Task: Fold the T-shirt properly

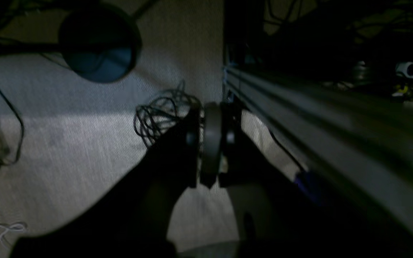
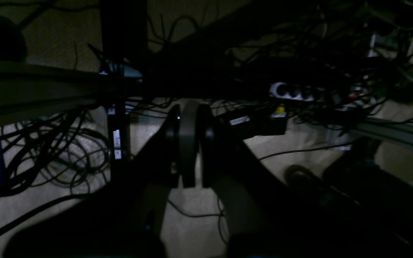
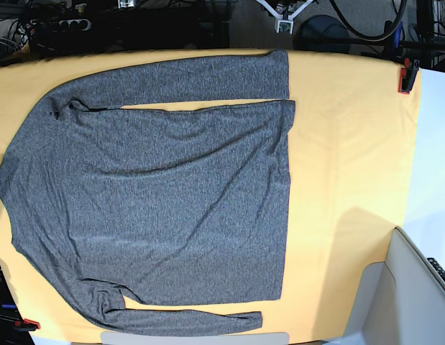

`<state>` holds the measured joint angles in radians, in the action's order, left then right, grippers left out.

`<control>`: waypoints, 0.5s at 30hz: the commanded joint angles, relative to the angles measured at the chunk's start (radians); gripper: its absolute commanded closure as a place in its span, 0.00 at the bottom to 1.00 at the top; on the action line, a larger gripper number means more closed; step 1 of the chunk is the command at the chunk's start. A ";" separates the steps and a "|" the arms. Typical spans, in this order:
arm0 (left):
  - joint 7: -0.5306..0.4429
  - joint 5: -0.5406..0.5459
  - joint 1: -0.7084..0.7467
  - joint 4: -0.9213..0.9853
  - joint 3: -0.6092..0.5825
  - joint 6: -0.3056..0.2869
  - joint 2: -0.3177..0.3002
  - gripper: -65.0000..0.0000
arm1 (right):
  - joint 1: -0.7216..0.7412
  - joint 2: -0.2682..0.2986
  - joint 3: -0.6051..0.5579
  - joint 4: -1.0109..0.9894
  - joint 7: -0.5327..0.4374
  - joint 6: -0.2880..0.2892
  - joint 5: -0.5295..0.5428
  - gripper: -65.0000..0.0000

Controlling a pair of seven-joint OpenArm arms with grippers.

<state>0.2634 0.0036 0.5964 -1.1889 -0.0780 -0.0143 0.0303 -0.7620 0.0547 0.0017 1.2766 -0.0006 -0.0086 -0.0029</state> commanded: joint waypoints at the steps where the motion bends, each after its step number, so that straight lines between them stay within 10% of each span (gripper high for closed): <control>1: -0.026 0.000 0.032 -0.038 -0.001 0.003 0.000 1.00 | -0.040 0.000 0.002 0.039 -0.020 -0.001 -0.003 1.00; 15: -0.020 0.000 0.310 -0.581 -0.065 0.003 -0.099 1.00 | -0.250 0.037 0.011 0.450 -0.020 0.000 0.005 1.00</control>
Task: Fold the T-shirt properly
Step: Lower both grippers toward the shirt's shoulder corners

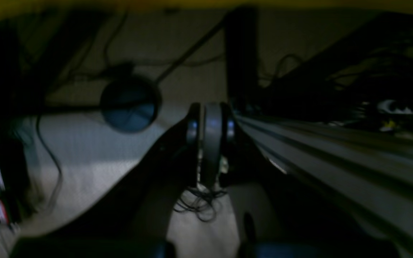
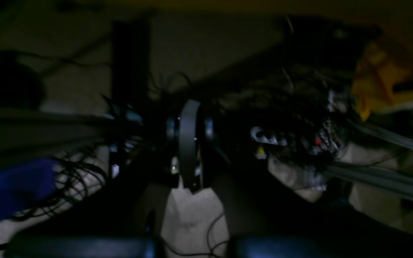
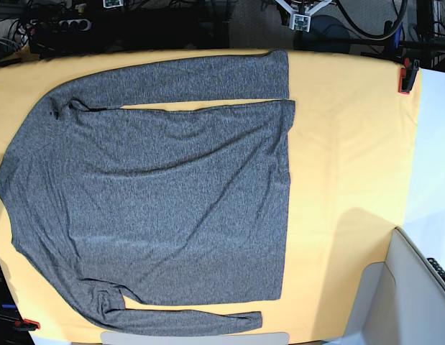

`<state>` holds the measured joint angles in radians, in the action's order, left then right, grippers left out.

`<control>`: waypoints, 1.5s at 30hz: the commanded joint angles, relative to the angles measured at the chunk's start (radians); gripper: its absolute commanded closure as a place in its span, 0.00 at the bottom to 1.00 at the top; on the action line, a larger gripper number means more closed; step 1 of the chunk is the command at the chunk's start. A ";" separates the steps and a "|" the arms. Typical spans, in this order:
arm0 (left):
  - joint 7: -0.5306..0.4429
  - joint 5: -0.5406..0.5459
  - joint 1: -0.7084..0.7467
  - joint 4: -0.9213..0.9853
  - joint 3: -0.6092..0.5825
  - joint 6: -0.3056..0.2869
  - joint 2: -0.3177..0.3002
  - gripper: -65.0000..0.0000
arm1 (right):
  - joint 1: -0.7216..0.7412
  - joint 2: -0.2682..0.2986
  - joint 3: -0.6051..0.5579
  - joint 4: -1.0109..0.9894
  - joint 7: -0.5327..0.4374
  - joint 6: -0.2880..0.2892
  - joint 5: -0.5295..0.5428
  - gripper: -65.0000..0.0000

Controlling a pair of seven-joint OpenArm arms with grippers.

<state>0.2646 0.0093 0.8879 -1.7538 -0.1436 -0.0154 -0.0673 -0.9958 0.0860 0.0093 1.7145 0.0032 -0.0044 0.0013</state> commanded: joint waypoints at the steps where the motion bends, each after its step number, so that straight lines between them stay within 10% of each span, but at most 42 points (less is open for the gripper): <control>1: -0.021 -0.006 0.041 -0.061 -0.015 0.004 -0.015 1.00 | -0.030 0.007 0.004 0.043 -0.024 -0.004 0.001 1.00; 8: 0.035 -0.006 0.110 -0.262 -0.112 0.004 -0.108 0.99 | -0.088 0.027 0.025 0.198 -0.024 -0.001 0.076 1.00; 18: 0.095 0.068 0.106 -0.332 -0.239 -0.007 -0.182 0.99 | -0.062 0.291 0.025 0.253 -0.024 0.036 0.694 1.00; 22: 0.092 0.183 0.089 -0.334 -0.222 -0.128 -0.203 0.93 | -0.039 0.355 0.027 0.275 -0.024 0.117 0.846 1.00; 41: 0.127 0.321 -0.034 -0.338 0.054 -0.133 -0.242 0.87 | 0.061 0.387 0.099 0.302 -0.022 0.133 0.869 1.00; 45: 0.247 0.469 -0.095 -0.338 0.124 -0.215 -0.259 0.87 | 0.088 0.386 0.105 0.282 0.021 0.133 0.909 0.99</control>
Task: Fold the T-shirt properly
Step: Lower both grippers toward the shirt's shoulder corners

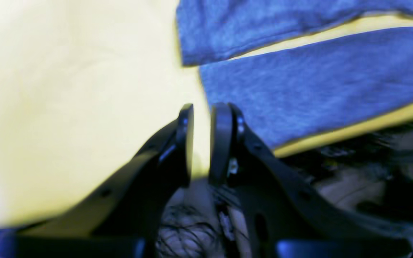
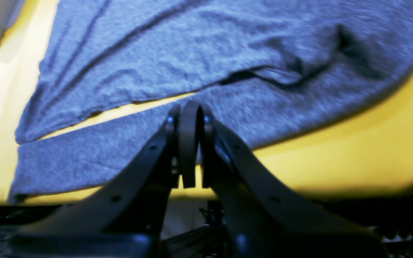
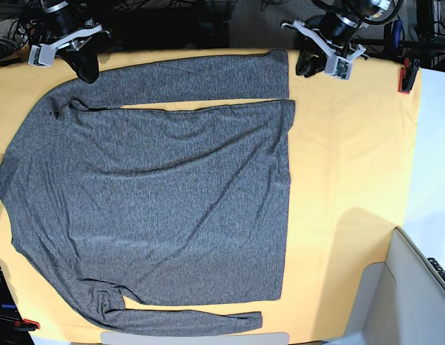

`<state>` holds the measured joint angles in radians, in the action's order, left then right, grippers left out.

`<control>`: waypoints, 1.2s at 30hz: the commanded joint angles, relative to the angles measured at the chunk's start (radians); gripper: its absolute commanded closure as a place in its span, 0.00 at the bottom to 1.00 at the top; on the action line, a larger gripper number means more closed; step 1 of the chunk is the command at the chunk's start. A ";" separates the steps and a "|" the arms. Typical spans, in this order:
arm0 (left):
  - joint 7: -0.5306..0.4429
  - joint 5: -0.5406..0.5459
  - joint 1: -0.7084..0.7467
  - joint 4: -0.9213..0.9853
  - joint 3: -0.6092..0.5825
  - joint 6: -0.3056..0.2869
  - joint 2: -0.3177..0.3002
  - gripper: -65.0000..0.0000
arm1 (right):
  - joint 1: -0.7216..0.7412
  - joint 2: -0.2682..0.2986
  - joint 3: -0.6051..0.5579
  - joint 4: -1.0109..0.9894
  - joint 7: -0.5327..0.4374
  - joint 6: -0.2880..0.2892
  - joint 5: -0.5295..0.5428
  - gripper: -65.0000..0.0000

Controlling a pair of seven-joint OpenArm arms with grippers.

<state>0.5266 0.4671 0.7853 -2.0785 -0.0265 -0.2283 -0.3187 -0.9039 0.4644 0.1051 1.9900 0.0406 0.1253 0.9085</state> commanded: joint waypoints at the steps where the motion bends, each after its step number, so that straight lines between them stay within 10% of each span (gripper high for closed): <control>1: 0.010 0.055 -0.013 -0.014 0.024 -0.036 -0.009 0.87 | 0.010 0.006 0.015 0.004 0.006 0.003 0.037 0.99; 10: 0.343 0.427 -0.197 -0.014 0.193 -0.173 -0.027 0.72 | 0.093 -0.020 0.282 -0.122 0.316 0.007 0.436 0.99; 20: 0.498 0.529 -0.281 -0.001 0.239 -0.196 -0.041 0.67 | 0.197 -0.195 0.542 -0.231 0.704 0.176 0.433 0.56; 36: 0.537 0.531 -0.272 0.040 0.236 -0.199 0.026 0.66 | 0.280 -0.249 0.554 -0.349 0.818 0.178 0.352 0.55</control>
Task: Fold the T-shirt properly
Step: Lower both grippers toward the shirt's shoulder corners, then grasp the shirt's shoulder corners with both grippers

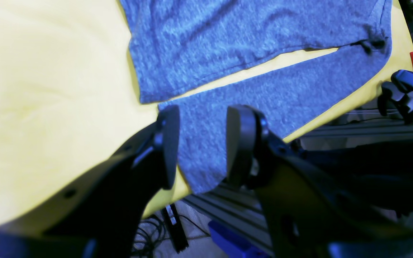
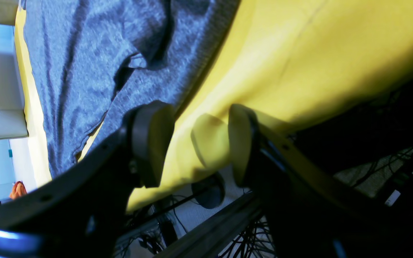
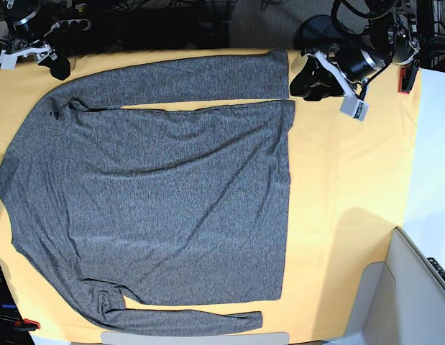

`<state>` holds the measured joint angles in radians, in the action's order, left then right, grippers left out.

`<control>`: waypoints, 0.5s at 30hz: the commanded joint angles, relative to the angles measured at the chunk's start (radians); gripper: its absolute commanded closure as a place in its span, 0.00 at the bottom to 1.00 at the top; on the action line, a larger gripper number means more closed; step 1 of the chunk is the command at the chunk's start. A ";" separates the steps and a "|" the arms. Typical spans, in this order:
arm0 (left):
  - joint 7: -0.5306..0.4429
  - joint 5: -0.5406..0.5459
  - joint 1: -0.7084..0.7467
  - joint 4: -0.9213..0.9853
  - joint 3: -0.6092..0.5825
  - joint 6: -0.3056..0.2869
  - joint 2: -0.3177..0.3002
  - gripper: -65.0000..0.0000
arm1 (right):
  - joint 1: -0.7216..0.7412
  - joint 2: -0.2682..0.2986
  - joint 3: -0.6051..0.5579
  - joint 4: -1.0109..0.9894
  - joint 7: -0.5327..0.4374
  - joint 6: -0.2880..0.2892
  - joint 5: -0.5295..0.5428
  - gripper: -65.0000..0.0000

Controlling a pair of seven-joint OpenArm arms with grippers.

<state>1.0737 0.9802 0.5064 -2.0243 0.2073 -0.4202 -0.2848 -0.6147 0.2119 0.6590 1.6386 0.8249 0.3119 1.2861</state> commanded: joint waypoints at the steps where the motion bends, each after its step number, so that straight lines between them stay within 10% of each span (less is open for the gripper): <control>1: -0.010 0.018 0.008 -0.014 0.001 -0.009 -0.008 0.66 | -0.009 0.004 0.000 0.002 0.034 -0.009 -0.026 0.55; 15: -0.010 0.018 0.016 -0.016 -0.001 -0.009 -0.011 0.66 | 0.034 0.004 0.000 0.021 0.035 -0.009 0.086 0.55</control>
<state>1.0740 0.9798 0.5213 -2.0239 0.2047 -0.4202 -0.2901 -0.5755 0.2050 0.6559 1.6413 0.8570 0.2943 1.3609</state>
